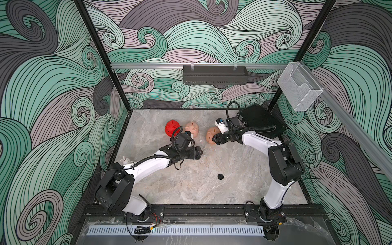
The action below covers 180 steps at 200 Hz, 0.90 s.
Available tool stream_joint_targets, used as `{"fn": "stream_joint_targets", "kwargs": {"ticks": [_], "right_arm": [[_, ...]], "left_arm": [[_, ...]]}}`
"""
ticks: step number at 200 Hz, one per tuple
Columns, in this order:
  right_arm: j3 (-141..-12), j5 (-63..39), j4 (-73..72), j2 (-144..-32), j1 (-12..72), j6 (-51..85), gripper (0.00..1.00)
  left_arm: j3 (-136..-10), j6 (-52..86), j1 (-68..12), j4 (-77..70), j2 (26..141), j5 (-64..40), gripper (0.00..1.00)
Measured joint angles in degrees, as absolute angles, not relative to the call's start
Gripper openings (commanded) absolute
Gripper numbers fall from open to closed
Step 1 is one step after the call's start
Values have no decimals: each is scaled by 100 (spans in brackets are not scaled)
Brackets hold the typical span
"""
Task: Open piggy banks
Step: Move the piggy bank to the center of the board.
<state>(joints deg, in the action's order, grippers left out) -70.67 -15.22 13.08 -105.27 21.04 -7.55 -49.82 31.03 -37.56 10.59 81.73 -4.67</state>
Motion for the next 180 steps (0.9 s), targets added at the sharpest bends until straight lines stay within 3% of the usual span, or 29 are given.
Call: {"fn": "stream_joint_targets", "kwargs": {"ticks": [180], "right_arm": [[-7074,-1551,1437,-10495,1619,-513,81]], "left_arm": [[-4729,3059,-3448,1271,7793,-403,90]]}}
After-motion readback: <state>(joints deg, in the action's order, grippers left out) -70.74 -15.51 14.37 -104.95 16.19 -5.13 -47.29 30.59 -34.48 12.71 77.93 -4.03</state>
